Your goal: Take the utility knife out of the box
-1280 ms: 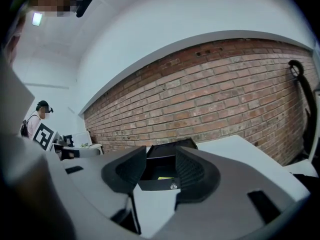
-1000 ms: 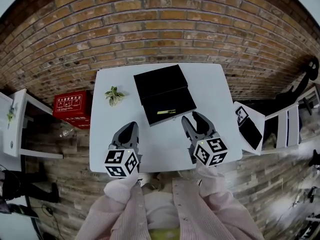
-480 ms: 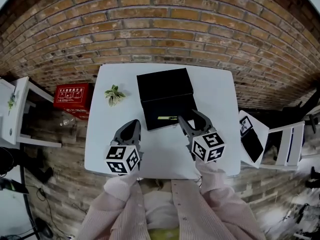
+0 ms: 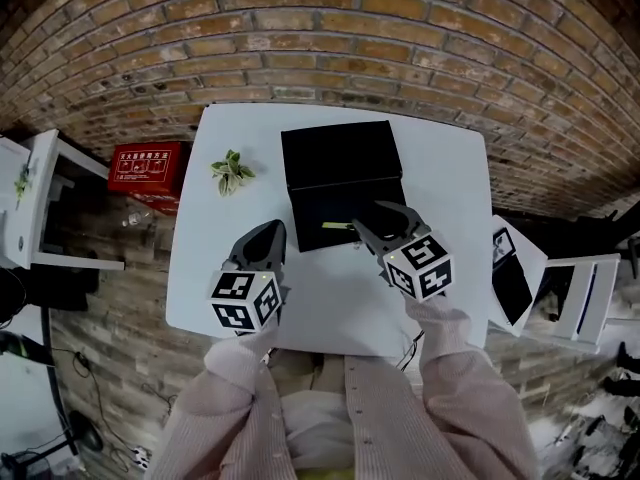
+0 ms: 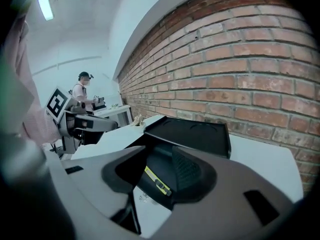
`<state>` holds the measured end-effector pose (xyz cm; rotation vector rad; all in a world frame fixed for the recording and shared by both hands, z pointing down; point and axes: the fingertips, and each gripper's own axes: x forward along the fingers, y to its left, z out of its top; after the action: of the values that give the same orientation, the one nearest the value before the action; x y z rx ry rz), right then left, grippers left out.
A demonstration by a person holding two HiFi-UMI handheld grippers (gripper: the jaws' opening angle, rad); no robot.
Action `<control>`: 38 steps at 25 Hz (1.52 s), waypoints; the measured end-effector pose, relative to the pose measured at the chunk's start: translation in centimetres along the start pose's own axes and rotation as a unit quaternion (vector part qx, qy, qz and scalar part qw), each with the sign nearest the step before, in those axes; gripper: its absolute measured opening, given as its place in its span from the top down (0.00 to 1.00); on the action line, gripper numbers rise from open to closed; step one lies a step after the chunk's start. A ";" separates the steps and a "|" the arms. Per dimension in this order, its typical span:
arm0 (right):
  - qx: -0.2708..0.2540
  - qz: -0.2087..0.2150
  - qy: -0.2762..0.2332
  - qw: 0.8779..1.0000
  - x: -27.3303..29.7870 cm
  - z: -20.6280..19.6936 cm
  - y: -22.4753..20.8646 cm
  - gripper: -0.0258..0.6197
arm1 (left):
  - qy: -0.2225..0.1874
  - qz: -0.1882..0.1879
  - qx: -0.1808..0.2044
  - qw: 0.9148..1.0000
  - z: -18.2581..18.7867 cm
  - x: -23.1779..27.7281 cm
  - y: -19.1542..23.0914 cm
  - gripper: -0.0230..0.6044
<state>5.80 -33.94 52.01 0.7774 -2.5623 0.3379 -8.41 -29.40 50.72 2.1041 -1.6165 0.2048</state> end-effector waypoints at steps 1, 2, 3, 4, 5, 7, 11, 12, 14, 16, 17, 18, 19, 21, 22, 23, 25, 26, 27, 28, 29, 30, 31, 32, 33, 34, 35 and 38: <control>-0.009 0.008 0.011 1.000 0.5 -0.3 0.0 0.71 | 0.002 -0.002 0.000 1.000 -0.1 0.2 0.0 0.98; -0.018 0.016 0.021 0.999 0.9 -0.5 0.1 0.71 | 0.004 -0.005 0.000 1.000 -0.2 0.5 0.0 0.98; -0.028 0.025 0.032 0.999 1.3 -0.6 0.1 0.71 | 0.006 -0.008 0.000 1.000 -0.3 0.7 0.0 0.98; -0.036 0.035 0.042 0.998 1.8 -0.8 0.3 0.71 | 0.008 -0.009 -0.001 1.000 -0.3 0.9 0.0 0.98; -0.043 0.046 0.052 0.997 2.1 -0.9 0.6 0.71 | 0.011 -0.011 -0.002 1.000 -0.5 1.0 0.0 0.98; -0.059 0.070 0.078 0.993 2.8 -1.4 1.2 0.71 | 0.017 -0.015 -0.005 1.000 -0.7 1.3 0.0 0.98; -0.099 0.113 0.140 0.979 4.4 -2.9 1.8 0.71 | 0.027 -0.025 -0.006 0.999 -0.9 2.0 0.0 0.98; -0.106 0.121 0.152 0.975 4.7 -3.3 1.9 0.71 | 0.029 -0.027 -0.006 0.999 -0.9 2.2 0.0 0.98; -0.122 0.134 0.175 0.968 5.3 -3.8 2.0 0.71 | 0.032 -0.032 -0.006 0.999 -1.0 2.5 0.0 0.98; -0.141 0.148 0.196 0.959 5.8 -4.2 2.2 0.71 | 0.034 -0.035 -0.008 0.999 -1.0 2.8 0.2 0.98; -0.150 0.156 0.208 0.954 6.0 -4.5 2.3 0.71 | 0.035 -0.035 -0.009 0.999 -1.1 2.9 0.3 0.98; -0.158 0.163 0.219 0.949 6.1 -4.7 2.4 0.71 | 0.036 -0.036 -0.010 0.999 -1.1 3.0 0.3 0.98; -0.166 0.172 0.231 0.943 6.3 -5.0 2.4 0.71 | 0.036 -0.036 -0.012 0.999 -1.2 3.1 0.4 0.98; -0.179 0.188 0.253 0.932 6.5 -5.5 2.6 0.71 | 0.037 -0.037 -0.014 0.999 -1.2 3.2 0.5 0.98; -0.185 0.194 0.264 0.926 6.6 -5.8 2.7 0.71 | 0.037 -0.038 -0.015 0.998 -1.1 3.3 0.6 0.98; -0.192 0.200 0.275 0.921 6.6 -6.0 2.8 0.71 | 0.037 -0.039 -0.017 0.998 -1.1 3.4 0.6 0.98; -0.205 0.209 0.293 0.910 6.7 -6.5 2.9 0.71 | 0.038 -0.041 -0.019 0.998 -1.1 3.6 0.6 0.98; -0.212 0.212 0.300 0.906 6.7 -6.8 2.9 0.71 | 0.038 -0.042 -0.019 0.998 -1.1 3.7 0.6 0.98; -0.218 0.214 0.307 0.901 6.8 -7.0 2.9 0.71 | 0.038 -0.044 -0.020 0.998 -1.1 3.8 0.6 0.98; -0.225 0.217 0.314 0.897 6.8 -7.2 2.9 0.71 | 0.039 -0.045 -0.020 0.998 -1.1 3.9 0.5 0.98; -0.232 0.219 0.319 0.892 6.9 -7.4 2.9 0.71 | 0.040 -0.046 -0.021 0.998 -1.1 3.9 0.5 0.98; -0.237 0.221 0.324 0.889 6.9 -7.6 2.9 0.71 | 0.042 -0.047 -0.021 0.998 -1.2 4.0 0.4 0.98; -0.241 0.222 0.327 0.886 7.0 -7.7 3.0 0.71 | 0.043 -0.048 -0.022 0.998 -1.2 4.0 0.4 0.98; -0.244 0.223 0.330 0.884 7.1 -7.8 3.0 0.71 | 0.044 -0.049 -0.022 0.998 -1.2 4.0 0.4 0.98; -0.249 0.224 0.334 0.881 7.1 -7.9 3.0 0.71 | 0.044 -0.050 -0.022 0.998 -1.3 4.0 0.4 0.98; -0.256 0.225 0.337 0.878 7.2 -8.0 3.1 0.71 | 0.044 -0.051 -0.023 0.997 -1.3 4.1 0.5 0.98; -0.266 0.225 0.342 0.873 7.2 -8.0 3.0 0.72 | 0.044 -0.051 -0.023 0.997 -1.2 4.1 0.5 0.98; -0.298 0.228 0.355 0.856 7.2 -8.1 3.0 0.73 | 0.044 -0.050 -0.024 0.998 -1.2 4.1 0.7 0.98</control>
<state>1.43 -32.06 62.25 -0.1858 -1.9131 -0.0508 -7.65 -32.54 53.62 2.1024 -1.4486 0.2192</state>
